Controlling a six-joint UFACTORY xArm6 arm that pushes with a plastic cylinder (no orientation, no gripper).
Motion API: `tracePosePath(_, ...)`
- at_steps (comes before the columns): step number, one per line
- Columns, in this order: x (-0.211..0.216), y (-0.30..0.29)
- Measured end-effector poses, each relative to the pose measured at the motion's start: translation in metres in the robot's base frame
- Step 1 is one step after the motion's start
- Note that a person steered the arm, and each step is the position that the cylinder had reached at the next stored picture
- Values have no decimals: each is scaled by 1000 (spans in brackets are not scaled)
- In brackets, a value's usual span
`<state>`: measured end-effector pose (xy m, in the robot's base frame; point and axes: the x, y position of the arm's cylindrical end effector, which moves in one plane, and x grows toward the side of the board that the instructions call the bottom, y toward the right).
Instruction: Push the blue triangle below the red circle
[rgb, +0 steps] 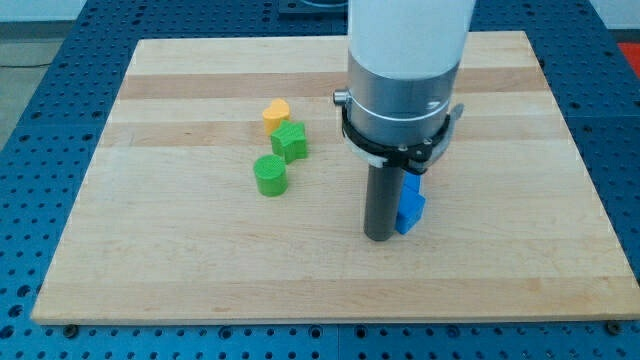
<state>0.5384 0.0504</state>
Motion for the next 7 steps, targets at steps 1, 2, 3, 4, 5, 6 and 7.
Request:
tracePosePath(1,11,16)
tracePosePath(2,16,-33)
tracePosePath(3,2,-71)
tracePosePath(4,-30,-76)
tracePosePath(5,-49,-28)
tracePosePath(6,-33,-3)
tracePosePath(7,6,22)
